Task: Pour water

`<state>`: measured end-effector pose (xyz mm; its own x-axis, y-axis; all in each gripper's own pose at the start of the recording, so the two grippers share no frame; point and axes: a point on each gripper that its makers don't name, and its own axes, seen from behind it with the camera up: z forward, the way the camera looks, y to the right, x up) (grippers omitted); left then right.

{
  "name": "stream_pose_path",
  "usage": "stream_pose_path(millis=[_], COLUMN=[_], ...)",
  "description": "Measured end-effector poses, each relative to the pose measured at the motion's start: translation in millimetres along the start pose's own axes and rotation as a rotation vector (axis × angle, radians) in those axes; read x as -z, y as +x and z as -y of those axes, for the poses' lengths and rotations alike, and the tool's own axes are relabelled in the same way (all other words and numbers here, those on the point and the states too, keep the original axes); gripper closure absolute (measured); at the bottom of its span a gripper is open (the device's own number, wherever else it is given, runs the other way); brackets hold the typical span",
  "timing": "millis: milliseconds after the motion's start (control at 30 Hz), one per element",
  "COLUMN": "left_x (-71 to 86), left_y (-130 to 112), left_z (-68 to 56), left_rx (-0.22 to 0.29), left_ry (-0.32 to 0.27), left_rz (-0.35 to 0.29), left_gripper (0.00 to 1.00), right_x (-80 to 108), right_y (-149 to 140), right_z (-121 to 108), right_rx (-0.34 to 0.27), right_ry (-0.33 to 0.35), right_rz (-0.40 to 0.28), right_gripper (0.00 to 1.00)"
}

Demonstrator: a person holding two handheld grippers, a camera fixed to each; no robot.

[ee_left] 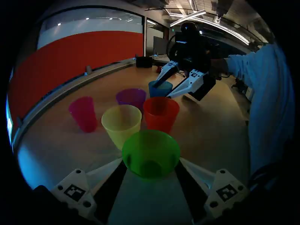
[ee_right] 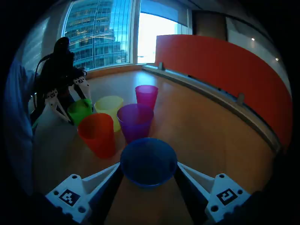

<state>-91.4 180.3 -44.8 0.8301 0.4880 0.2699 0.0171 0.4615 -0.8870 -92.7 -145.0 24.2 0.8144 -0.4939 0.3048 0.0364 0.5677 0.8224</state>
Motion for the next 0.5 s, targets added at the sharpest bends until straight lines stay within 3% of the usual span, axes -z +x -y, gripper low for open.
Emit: stream_pose_path(millis=[500], left_x=[9.6], left_y=[13], left_z=[5.2], left_rx=[0.003], left_ry=[0.027], left_rz=[-0.03], left_gripper=[0.16], right_x=[10.3], right_y=[15], right_z=[-2], right_rx=[-0.002], right_ry=[-0.02], right_rz=[-0.031], right_gripper=[0.1])
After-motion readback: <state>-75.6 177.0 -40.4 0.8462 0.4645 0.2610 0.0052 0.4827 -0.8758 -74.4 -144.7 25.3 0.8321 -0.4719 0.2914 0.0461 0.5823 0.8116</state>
